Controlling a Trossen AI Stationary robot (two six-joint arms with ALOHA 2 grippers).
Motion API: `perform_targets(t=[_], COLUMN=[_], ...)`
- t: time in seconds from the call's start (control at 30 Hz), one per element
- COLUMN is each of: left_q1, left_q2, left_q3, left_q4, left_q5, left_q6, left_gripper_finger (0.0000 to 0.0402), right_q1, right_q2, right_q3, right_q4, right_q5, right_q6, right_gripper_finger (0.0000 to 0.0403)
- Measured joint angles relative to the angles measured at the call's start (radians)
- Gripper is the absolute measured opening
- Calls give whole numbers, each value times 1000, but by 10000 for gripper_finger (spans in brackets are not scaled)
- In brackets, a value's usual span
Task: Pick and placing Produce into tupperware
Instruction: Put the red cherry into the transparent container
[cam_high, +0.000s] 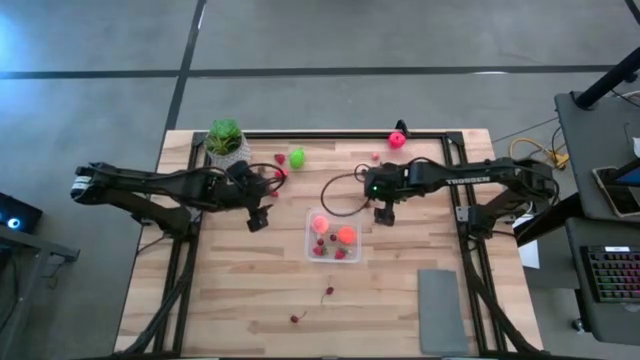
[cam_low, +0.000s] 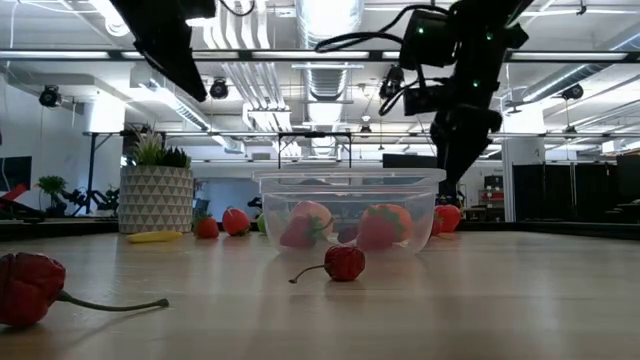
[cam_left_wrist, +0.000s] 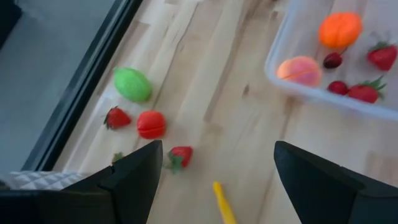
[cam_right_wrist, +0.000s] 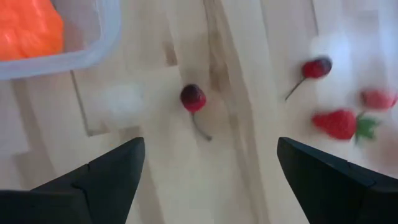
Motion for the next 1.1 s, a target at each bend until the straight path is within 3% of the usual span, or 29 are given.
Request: perform_targets(t=[0.2,0.33,0.43,0.8,1.1], left_q1=[39,51,55,60,60], left_q2=[-17,-16,-14,-14,-14], left_q3=[-58,-92,-99,-99,-95], left_q4=[1,1,3,13,16], left_q5=[-3,-2,-2,-1,6], left_q6=[14,30,31,30,27], left_gripper_finger=[292,292,292,292,293], right_q1=[-6,-8,-8,-13,-13], right_q2=[2,35,78,223,243], right_q3=[-71,-85,-85,-9,-9], right_q4=[131,150,162,183,188], right_q5=[42,2,-46,-49,-83], right_q6=[-113,-119,-96,-116,-91], right_gripper_finger=[359,359,359,358,279])
